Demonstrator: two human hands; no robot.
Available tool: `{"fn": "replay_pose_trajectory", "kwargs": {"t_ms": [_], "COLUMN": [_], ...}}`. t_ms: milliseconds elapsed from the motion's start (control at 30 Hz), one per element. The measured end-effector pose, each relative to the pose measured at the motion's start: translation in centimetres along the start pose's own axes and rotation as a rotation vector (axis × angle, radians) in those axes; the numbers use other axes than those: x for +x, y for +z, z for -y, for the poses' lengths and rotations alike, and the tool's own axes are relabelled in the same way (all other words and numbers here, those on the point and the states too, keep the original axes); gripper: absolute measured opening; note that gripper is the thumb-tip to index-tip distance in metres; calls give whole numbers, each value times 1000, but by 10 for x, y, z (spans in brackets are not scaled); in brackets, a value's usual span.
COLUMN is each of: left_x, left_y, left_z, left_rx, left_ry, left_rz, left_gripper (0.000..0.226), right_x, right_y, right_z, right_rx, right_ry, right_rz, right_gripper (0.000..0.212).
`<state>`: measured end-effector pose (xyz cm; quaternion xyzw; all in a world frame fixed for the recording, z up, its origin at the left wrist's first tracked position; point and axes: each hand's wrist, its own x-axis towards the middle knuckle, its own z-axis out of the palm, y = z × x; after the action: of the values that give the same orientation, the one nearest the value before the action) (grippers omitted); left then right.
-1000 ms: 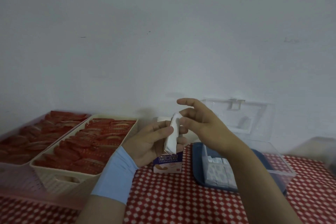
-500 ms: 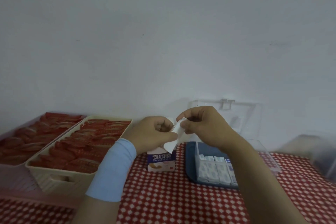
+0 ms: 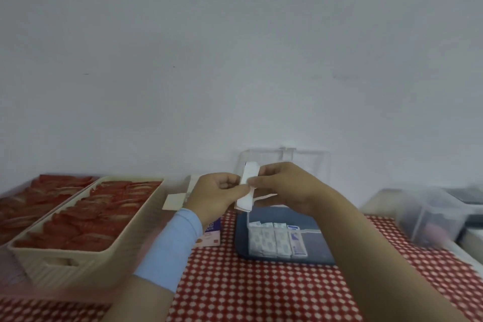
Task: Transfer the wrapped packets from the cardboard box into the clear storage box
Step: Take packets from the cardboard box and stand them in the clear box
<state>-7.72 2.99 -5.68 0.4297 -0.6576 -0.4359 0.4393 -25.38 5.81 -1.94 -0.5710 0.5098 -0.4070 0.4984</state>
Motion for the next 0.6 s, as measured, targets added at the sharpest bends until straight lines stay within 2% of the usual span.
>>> {"fn": "replay_pose_trajectory", "kwargs": {"t_ms": [67,200,300,367,433,500,600], "left_x": [3,12,25,32,34,33,31], "left_y": [12,41,61,69,74,80,90], "left_z": [-6,-14,-9,-5,-5,-7,-6], "left_rx": [-12,28,248,492,694,824,984], "left_ry": [-6,-7,-9,29,81,87,47], "left_rz": [24,41,134,200,313,488,689], "left_gripper": [11,10,11,17,26,33,47], "right_x": [-4,-11,-8,-3,2,6,14], "right_y": [-11,-36,-58,-69,-73,-72,-68], "right_z": [0,-1,-9,-17,-26,-33,-42], "right_rx": [2,-113,-266,-391,-566,-709,-863], "right_ry": [17,62,145,223,346,486,578], "right_rz": [-15,-153,-273,-355,-339,-251,-190], "right_gripper": [6,7,12,15,14,15,16]}}
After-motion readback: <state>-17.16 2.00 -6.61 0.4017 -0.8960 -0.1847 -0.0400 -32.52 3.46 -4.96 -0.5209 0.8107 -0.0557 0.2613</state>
